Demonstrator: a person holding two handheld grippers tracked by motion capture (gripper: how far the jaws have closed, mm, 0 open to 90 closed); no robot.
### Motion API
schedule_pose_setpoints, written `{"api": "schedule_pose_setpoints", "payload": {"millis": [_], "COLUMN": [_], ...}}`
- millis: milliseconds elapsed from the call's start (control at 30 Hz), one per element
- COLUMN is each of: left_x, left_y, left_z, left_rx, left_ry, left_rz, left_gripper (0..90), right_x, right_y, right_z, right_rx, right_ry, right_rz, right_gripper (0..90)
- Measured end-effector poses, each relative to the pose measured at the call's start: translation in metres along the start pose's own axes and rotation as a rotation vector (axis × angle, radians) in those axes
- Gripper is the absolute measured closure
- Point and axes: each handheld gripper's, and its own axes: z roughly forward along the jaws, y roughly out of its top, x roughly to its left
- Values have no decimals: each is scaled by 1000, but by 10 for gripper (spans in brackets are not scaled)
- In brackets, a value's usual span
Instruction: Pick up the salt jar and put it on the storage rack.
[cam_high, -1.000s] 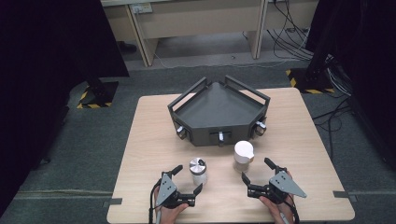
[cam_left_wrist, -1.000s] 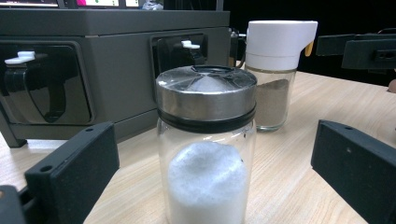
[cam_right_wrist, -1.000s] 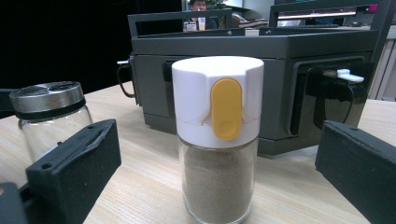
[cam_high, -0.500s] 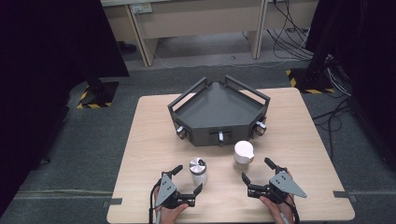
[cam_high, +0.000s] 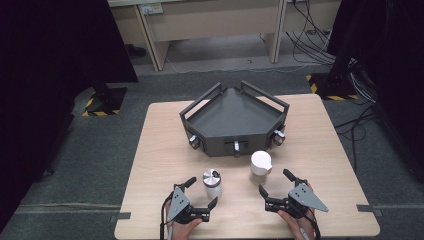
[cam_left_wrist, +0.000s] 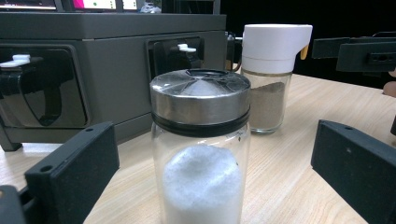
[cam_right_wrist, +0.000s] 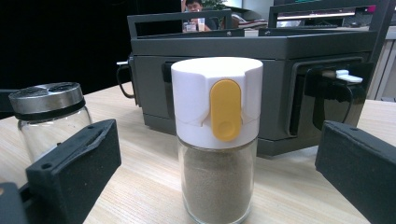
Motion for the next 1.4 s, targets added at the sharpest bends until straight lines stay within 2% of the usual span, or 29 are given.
{"api": "schedule_pose_setpoints", "payload": {"millis": [600,1400], "left_x": [1,3], "left_y": [2,6], "left_z": [3,19], "left_rx": [9,35], "left_ry": [3,15], "left_rz": [-3,-5], "left_gripper": [3,5], "right_x": [0,0], "right_y": [0,0], "right_z": [0,0], "right_rx": [1,-4], "right_ry": [3,4], "right_rz": [2,5], "right_gripper": [3,3]}}
